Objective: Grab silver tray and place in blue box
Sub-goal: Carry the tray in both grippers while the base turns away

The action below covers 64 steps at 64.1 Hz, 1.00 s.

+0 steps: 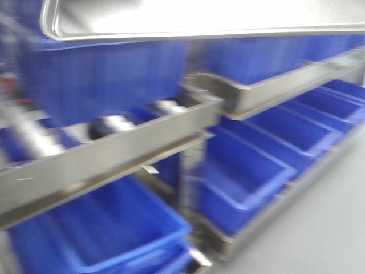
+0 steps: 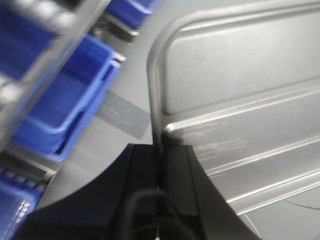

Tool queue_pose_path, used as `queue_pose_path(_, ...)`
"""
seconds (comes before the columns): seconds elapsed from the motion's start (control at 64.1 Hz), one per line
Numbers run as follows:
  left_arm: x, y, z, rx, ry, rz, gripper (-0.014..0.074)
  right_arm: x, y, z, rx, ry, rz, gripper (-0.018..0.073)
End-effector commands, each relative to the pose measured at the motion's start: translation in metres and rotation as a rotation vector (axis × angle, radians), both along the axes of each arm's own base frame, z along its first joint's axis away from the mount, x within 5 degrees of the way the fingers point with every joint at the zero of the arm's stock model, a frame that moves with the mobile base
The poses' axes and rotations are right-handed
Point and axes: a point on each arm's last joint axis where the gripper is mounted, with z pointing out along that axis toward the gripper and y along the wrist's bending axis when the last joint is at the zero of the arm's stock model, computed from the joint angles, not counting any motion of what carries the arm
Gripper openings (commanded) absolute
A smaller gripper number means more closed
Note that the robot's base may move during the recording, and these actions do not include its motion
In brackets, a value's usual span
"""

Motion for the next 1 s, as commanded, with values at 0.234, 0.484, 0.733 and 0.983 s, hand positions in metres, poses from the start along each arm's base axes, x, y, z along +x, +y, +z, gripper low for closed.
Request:
queue_pose_path(0.234,-0.0019,0.0063,0.0122,0.014,-0.068,-0.006,-0.0104,0.0002,-0.007,0.0159,-0.016,-0.113,-0.007,0.0057)
queue_pose_path(0.484,-0.0019,0.0063,0.0122,0.014,-0.068,-0.006,-0.0104,0.0002,-0.007,0.0159,-0.016,-0.113,-0.007,0.0057)
queue_pose_path(0.733,-0.0019,0.0063,0.0122,0.014,-0.068,-0.006,-0.0104,0.0002,-0.007,0.0159,-0.016,-0.113,-0.007,0.0057)
queue_pose_path(0.983,-0.0019,0.0063,0.0122,0.014,-0.068,-0.006,-0.0104,0.0002,-0.007,0.0159,-0.016,-0.113,-0.007,0.0057)
